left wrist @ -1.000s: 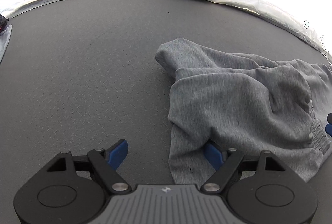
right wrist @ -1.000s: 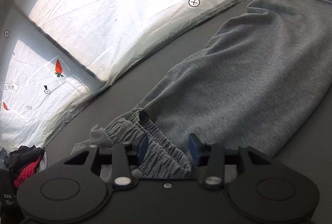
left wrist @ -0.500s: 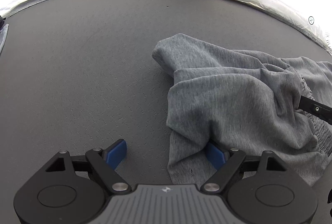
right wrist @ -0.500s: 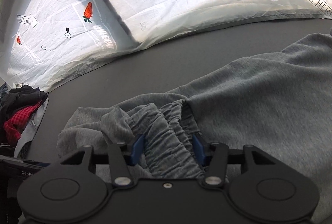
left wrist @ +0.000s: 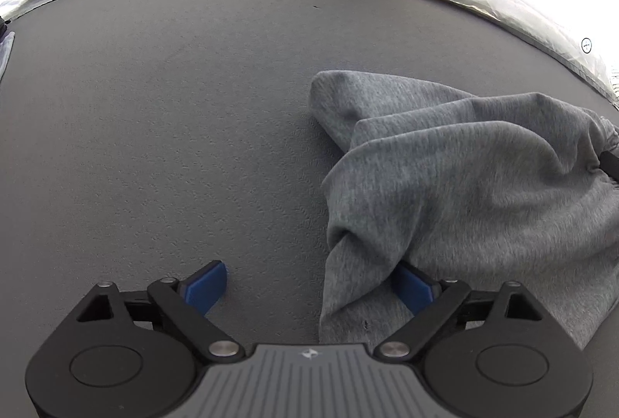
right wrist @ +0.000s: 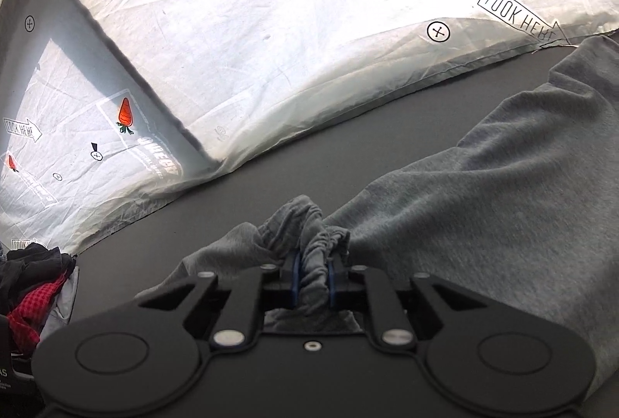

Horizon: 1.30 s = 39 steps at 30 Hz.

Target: Fold clothes

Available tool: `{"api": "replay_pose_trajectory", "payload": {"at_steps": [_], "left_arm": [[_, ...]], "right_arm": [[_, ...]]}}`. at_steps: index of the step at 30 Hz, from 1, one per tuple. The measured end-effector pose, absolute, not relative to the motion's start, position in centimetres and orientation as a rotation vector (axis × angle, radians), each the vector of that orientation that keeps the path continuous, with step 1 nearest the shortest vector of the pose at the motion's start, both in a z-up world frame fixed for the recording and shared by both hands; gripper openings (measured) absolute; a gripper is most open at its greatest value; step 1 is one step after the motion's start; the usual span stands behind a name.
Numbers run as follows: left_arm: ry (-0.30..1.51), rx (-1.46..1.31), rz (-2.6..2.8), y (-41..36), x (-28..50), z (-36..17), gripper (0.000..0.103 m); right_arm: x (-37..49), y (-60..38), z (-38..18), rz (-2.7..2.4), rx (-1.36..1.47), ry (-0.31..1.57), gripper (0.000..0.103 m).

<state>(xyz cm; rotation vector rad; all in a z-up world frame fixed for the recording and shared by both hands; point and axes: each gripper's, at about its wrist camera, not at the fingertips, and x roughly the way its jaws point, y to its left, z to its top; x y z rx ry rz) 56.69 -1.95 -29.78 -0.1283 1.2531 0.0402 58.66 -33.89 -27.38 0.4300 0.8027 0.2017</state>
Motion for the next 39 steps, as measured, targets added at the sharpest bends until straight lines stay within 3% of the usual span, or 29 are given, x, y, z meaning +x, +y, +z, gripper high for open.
{"api": "replay_pose_trajectory", "payload": {"at_steps": [3, 8, 24, 26, 34, 39], "left_arm": [[1.251, -0.092, 0.040, -2.5, 56.6, -30.0, 0.097], [1.241, -0.106, 0.042, -2.4, 56.4, -30.0, 0.097], [1.273, -0.213, -0.002, -3.1, 52.4, -29.8, 0.091], [1.270, -0.215, -0.012, -3.4, 51.6, -29.6, 0.085], [1.218, -0.329, -0.091, -4.2, 49.3, -29.5, 0.038], [1.181, -0.394, -0.100, -4.1, 48.4, -29.1, 0.016]], "right_arm": [[59.4, -33.3, -28.4, 0.183, 0.384, 0.866, 0.020], [58.6, -33.3, -27.6, 0.129, 0.350, 0.864, 0.039], [53.9, -37.4, -28.2, 0.016, 0.664, 0.925, 0.039], [53.5, -37.8, -28.4, 0.003, 0.672, 0.932, 0.039], [51.7, -39.0, -28.8, -0.028, 0.719, 0.943, 0.038], [49.5, -40.1, -28.9, -0.048, 0.841, 0.926, 0.040]]}}
